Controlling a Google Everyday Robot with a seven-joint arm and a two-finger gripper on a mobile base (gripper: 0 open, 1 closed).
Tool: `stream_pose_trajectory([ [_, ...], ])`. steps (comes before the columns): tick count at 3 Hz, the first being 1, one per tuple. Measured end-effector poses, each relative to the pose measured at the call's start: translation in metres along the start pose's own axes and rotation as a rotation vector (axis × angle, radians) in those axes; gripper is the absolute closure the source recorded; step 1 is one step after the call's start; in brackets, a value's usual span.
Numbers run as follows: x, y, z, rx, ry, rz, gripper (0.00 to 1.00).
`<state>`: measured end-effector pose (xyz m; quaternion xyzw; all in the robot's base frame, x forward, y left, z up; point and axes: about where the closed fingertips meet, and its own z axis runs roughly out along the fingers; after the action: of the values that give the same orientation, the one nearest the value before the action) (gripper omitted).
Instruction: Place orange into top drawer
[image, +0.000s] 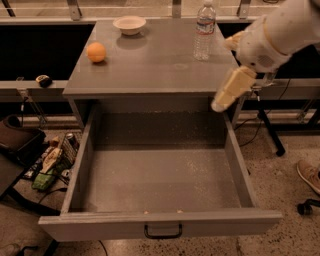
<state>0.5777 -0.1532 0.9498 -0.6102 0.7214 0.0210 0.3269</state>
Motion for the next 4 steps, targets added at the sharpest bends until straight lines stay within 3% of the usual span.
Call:
stream_pose_trajectory([
  [1, -0.049, -0.058, 0.052, 0.05, -0.177, -0.017, 0.0],
  [2, -0.117, -0.105, 0.103, 0.04, -0.344, -0.024, 0.0],
  [3, -0.117, -0.105, 0.103, 0.039, -0.344, -0.024, 0.0],
  [4, -0.126, -0.11, 0.136, 0.038, -0.393, -0.022, 0.0],
])
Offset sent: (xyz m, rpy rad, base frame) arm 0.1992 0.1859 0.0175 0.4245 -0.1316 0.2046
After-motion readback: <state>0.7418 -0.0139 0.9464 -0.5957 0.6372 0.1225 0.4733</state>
